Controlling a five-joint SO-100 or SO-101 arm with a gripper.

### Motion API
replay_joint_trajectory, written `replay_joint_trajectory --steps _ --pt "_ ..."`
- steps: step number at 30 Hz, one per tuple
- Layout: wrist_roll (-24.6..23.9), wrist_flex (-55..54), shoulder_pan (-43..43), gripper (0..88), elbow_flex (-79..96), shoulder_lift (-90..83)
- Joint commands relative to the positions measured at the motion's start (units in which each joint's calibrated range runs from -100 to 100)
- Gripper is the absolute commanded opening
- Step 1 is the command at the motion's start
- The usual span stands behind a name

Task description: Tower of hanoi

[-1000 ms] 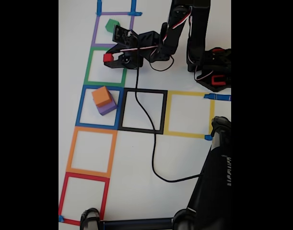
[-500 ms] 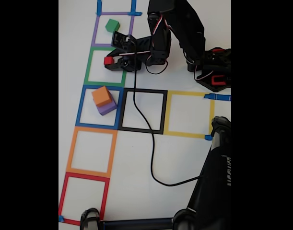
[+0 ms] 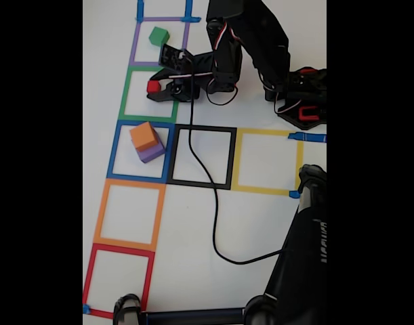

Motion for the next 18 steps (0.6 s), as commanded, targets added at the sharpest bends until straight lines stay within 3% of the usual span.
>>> replay_joint_trajectory --steps 1,9,12,16,18 --pt "0.4 -2.3 -0.1 16.9 -0.9 -1.9" --pt "0.4 3.8 -0.2 16.7 4.1 -18.2" --pt "0.4 12.6 0.4 13.7 4.5 -26.2" --pt "0.4 29.0 2.8 0.4 4.4 -37.8" --pt "0.4 37.3 4.3 0.1 4.0 -43.1"
